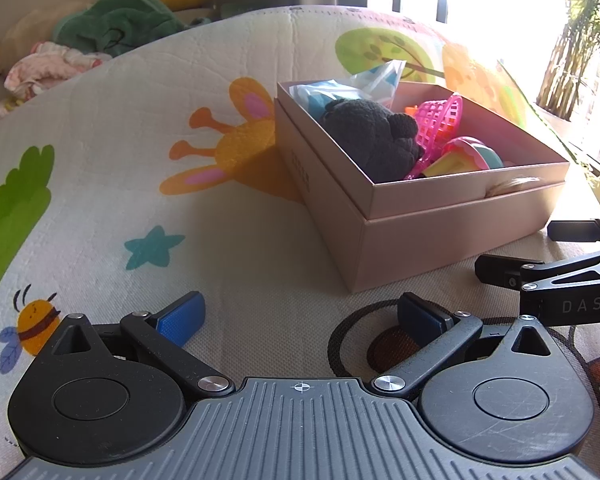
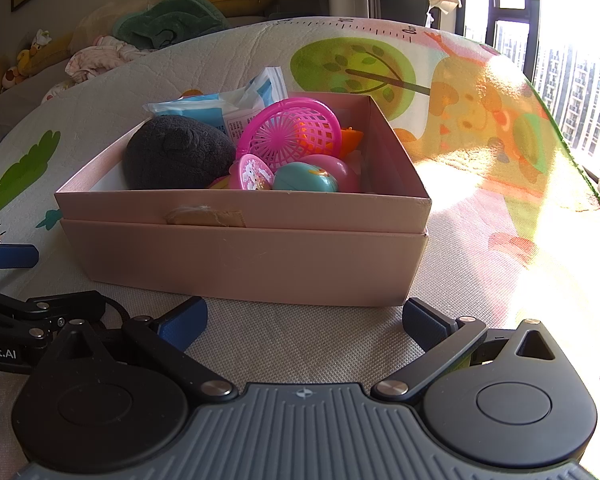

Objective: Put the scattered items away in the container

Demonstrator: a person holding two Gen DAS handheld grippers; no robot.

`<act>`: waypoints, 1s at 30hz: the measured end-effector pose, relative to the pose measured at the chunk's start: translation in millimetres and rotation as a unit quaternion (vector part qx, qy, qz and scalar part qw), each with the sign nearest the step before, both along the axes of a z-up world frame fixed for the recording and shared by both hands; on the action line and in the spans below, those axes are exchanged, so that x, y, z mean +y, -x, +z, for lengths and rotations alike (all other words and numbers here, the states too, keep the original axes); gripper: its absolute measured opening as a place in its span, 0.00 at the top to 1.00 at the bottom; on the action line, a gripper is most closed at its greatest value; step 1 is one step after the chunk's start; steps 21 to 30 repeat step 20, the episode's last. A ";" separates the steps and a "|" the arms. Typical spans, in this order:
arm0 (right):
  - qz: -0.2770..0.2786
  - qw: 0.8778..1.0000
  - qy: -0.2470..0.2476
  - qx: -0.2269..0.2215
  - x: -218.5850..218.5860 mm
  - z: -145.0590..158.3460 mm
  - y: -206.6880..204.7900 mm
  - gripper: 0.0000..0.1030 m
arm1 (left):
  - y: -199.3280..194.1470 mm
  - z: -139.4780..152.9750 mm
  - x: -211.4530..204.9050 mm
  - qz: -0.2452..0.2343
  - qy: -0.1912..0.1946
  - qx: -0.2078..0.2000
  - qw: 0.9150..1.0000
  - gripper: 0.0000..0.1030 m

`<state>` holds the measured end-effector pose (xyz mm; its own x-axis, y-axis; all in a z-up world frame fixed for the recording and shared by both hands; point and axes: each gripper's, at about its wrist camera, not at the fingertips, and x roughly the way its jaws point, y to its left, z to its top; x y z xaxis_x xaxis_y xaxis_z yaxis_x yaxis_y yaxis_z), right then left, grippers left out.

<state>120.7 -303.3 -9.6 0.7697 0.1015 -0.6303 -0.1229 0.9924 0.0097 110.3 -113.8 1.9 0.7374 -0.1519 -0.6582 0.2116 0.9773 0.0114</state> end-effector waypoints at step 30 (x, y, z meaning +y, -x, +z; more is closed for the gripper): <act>0.000 1.000 0.000 0.000 -0.1 0.0 -0.1 0.00 | -1.1 2.5 3.6 -0.018 0.002 0.008 1.000 0.00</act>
